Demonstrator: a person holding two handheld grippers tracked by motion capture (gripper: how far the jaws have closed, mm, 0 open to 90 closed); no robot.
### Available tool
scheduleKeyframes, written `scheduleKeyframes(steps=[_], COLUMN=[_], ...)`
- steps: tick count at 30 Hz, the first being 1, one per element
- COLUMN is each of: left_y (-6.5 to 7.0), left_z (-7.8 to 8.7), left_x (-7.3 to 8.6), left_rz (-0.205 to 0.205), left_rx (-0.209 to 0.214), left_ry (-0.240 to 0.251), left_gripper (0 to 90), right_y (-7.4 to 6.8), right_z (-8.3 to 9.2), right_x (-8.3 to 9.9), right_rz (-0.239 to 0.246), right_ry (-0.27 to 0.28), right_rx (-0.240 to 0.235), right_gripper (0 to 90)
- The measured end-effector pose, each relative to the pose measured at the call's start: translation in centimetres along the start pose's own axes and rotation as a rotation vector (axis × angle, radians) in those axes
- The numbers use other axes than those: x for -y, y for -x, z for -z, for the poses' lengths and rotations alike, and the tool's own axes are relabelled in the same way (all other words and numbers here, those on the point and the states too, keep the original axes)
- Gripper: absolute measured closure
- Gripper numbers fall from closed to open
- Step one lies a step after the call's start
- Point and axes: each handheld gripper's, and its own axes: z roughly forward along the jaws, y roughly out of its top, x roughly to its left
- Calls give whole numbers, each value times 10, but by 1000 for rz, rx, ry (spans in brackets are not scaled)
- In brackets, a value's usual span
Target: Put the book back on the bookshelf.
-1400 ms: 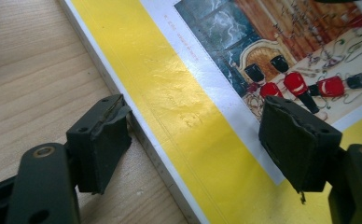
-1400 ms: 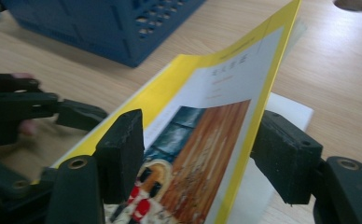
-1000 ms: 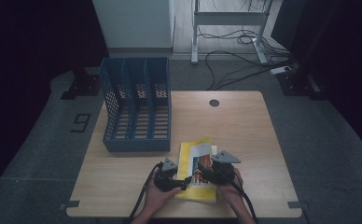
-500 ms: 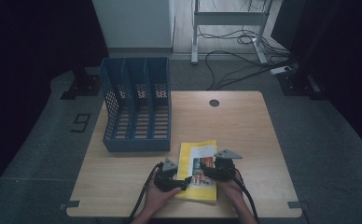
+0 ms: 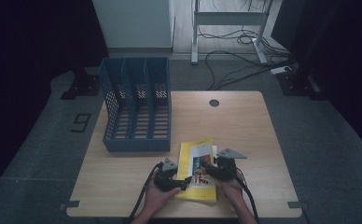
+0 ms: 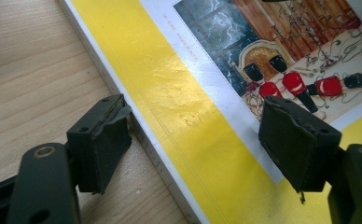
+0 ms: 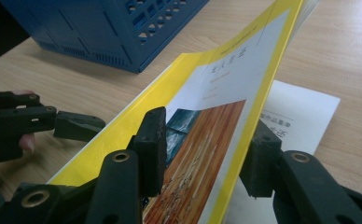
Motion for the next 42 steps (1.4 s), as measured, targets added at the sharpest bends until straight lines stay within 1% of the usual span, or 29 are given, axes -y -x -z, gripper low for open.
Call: scheduleKeyframes(steps=[2,4,6,8,11,17,22,27,30,32,35,37,38,39,40,41,42], left_y=[0,0,0,0,0,0,0,0,0,0,0,0,0,0,0,1,1], left_z=[0,0,0,0,0,0,0,0,0,0,0,0,0,0,0,0,0], left_x=[0,0,0,0,0,0,0,0,0,0,0,0,0,0,0,0,0], left_rz=[0,3,3,4,-1,-3,-3,-5,-5,-5,-5,-6,-6,-6,-6,-5,-5], left_rx=[2,5,5,5,2,-1,-2,-2,-2,-2,-2,-2,-2,-2,-2,-2,-2], left_ry=[0,1,1,1,0,-1,-1,-1,-1,-1,-1,-1,-1,-2,-2,-1,-1], left_gripper=[240,240,240,240,240,241,241,241,240,240,240,240,240,240,240,240,240], right_y=[-3,-5,-7,-8,-4,3,7,11,11,11,12,14,14,14,14,13,13], right_z=[0,0,0,-2,-5,-10,-12,-13,-13,-13,-13,-11,-11,-11,-9,-8,-8], right_x=[0,0,0,0,3,6,7,8,9,9,9,9,9,9,8,8,8], right_rz=[18,38,72,89,77,34,2,-25,-23,-24,-22,-45,-45,-51,-49,-47,-47], right_ry=[1,1,-6,-16,-27,-38,-54,-77,-80,-80,-75,-60,-60,-54,-42,-35,-35], right_rx=[0,-13,-3,7,17,37,31,28,29,31,34,21,21,12,1,-3,-3], right_gripper=[563,571,572,572,575,588,577,536,509,513,564,626,626,651,702,724,724])
